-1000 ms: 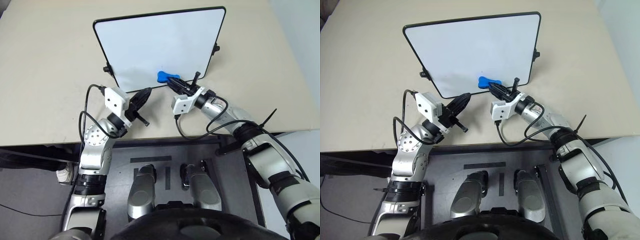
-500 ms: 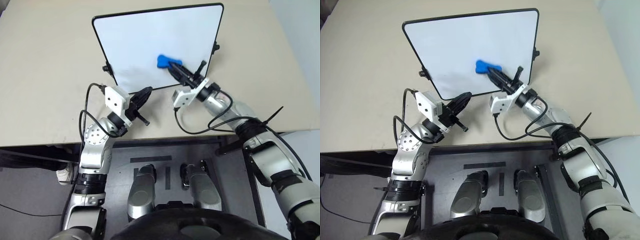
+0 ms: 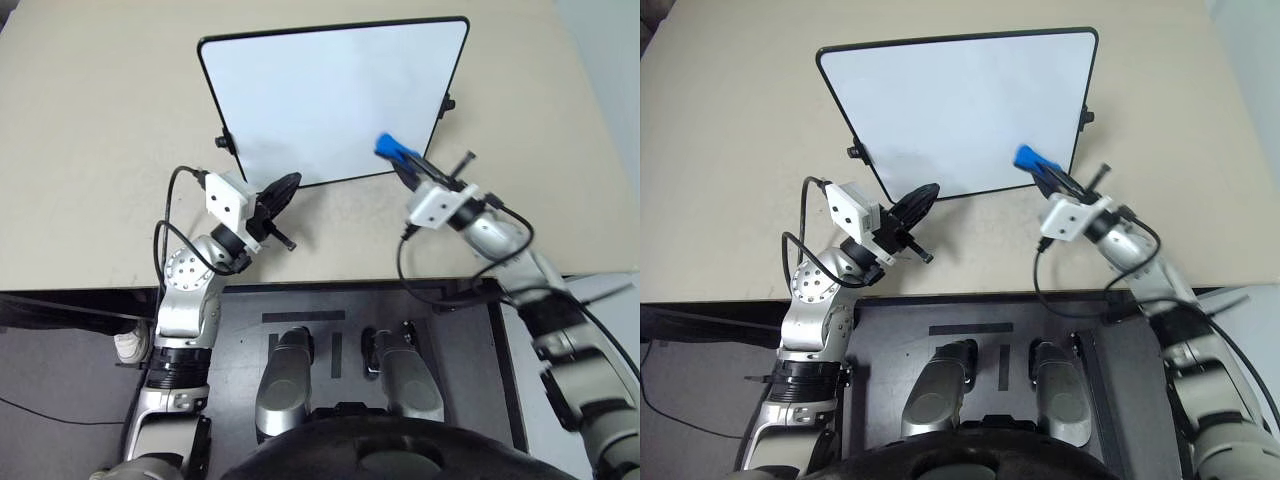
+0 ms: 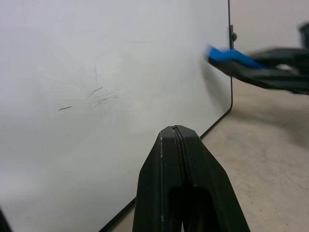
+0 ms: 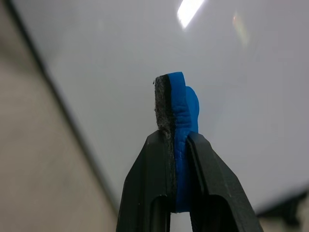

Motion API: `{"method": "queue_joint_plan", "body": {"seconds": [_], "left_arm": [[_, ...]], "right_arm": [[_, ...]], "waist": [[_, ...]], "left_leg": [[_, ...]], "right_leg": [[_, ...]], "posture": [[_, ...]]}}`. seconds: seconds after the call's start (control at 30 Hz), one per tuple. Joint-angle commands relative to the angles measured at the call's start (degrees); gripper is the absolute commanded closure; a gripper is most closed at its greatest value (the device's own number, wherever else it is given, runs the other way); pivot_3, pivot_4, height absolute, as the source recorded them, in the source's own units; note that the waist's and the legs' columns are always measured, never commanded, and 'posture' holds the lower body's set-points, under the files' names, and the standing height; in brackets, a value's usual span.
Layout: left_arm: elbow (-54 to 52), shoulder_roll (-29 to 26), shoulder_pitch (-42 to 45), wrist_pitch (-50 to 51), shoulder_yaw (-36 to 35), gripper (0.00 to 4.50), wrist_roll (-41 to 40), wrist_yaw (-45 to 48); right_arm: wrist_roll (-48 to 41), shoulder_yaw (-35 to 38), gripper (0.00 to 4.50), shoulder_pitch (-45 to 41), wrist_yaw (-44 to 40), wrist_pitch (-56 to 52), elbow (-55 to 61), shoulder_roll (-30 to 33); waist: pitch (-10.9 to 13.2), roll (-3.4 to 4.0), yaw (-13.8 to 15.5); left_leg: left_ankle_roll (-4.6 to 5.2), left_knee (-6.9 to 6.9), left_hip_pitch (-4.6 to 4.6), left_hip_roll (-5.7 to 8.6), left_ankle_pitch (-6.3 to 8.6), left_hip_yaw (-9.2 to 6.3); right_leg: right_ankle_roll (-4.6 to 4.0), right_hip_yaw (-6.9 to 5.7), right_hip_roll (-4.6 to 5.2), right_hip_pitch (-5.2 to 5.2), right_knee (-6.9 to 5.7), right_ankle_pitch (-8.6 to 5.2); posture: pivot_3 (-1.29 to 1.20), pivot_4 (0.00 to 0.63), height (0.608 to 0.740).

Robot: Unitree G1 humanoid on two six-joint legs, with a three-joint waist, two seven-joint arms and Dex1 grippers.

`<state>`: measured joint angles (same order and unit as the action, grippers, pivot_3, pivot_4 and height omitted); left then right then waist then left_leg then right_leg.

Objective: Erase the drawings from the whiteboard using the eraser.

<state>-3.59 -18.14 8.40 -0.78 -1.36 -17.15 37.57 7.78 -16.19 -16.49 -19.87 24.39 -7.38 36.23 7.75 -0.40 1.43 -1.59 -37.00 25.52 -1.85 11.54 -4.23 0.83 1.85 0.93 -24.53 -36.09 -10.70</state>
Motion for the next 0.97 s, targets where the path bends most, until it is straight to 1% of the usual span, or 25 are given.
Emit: {"method": "queue_joint_plan", "body": {"seconds": [0.03,0.13,0.23,0.3,0.37,0.43,0.47,0.67,0.73,0.83,0.97], "left_arm": [[-0.1,-0.9,0.8,-0.5,-0.6,4.50,-0.9,1.3],[1.1,-1.3,1.7,-0.5,-0.5,4.50,-1.1,2.2],[2.0,-1.2,2.7,-0.5,-0.1,4.50,-1.0,2.7],[2.1,-1.2,3.3,-0.3,-0.1,4.50,-0.9,2.8],[1.9,-1.4,3.4,-0.1,-0.2,4.50,-1.0,3.0],[1.8,-2.0,3.4,0.1,-0.5,4.50,-1.3,3.3],[1.7,-2.2,3.4,0.2,-0.6,4.50,-1.4,3.4],[0.3,-2.9,2.4,1.1,-0.6,4.50,-1.4,3.3],[-0.1,-3.3,2.2,1.6,-0.7,4.50,-1.7,3.5],[-0.3,-3.8,2.5,2.3,-0.6,4.50,-2.0,4.0],[0.1,-4.0,2.8,2.8,-0.2,4.50,-2.1,4.8]], "right_arm": [[-9.9,5.7,4.37,7.8,-9.4,-9.2,12.8,6.0],[-11.3,7.7,4.37,13.5,-12.8,-14.6,17.6,9.0],[-8.3,8.4,4.37,14.5,-12.3,-17.0,17.5,8.7],[-6.4,7.7,3.67,14.2,-12.7,-17.5,17.0,8.6],[-7.3,7.5,3.13,14.3,-14.0,-18.7,17.9,8.0],[-8.1,8.0,2.42,14.4,-14.5,-19.6,19.2,7.3],[-8.5,8.4,2.07,14.6,-14.9,-19.8,19.9,7.0],[-11.3,13.1,0.05,16.7,-14.5,-19.9,23.5,5.3],[-12.6,15.0,0.05,17.5,-14.2,-21.4,25.4,4.4],[-14.7,17.6,0.05,19.0,-14.1,-23.6,27.8,3.4],[-14.0,18.6,0.05,20.4,-13.8,-25.1,29.6,2.3]], "waist": [[0.0,-0.03,0.0],[0.0,-0.06,-0.1],[0.0,-0.06,-0.5],[0.0,-0.06,-0.6],[0.0,-0.06,-0.6],[0.0,-0.05,-0.6],[0.0,-0.05,-0.6],[0.0,-0.05,-0.4],[0.0,-0.05,-0.3],[0.0,-0.05,-0.3],[0.0,-0.05,-0.3]], "left_leg": [[-0.01,-0.01,-0.02,0.00,0.06,0.01],[-0.11,-0.02,-0.06,0.00,0.13,0.02],[-0.16,-0.04,-0.19,0.00,0.10,0.02],[-0.06,-0.04,-0.40,0.01,-0.03,0.02],[0.00,-0.04,-0.59,0.00,-0.12,0.00],[0.00,-0.04,-0.59,0.00,-0.21,0.00],[0.05,-0.05,-0.59,0.00,-0.26,0.00],[0.09,-0.05,-0.56,0.03,-0.32,-0.01],[0.11,-0.04,-0.55,0.03,-0.31,-0.02],[0.12,-0.04,-0.55,0.04,-0.27,-0.02],[0.12,-0.04,-0.55,0.04,-0.27,-0.02]], "right_leg": [[0.02,-0.01,0.00,0.04,0.00,-0.03],[0.06,0.00,-0.01,0.12,0.06,-0.11],[0.11,0.04,-0.04,0.22,0.05,-0.05],[0.15,0.10,-0.04,0.41,0.04,0.04],[0.28,0.10,-0.06,0.63,0.05,0.02],[0.69,0.11,-0.07,0.66,0.05,-0.17],[0.73,0.11,-0.07,0.66,0.04,-0.17],[0.61,0.12,-0.07,0.65,0.04,-0.09],[0.30,0.12,-0.07,0.65,0.06,0.07],[0.25,0.12,-0.09,0.65,0.06,0.03],[0.27,0.12,-0.10,0.65,0.06,0.01]], "posture": [[0.00,0.150,0.740],[0.00,0.150,0.740],[0.00,0.150,0.740],[0.00,0.150,0.740],[0.00,0.150,0.740],[0.00,0.150,0.740],[0.00,0.150,0.740],[0.00,0.150,0.740],[0.00,0.150,0.740],[0.00,0.150,0.740],[0.00,0.150,0.740]]}}
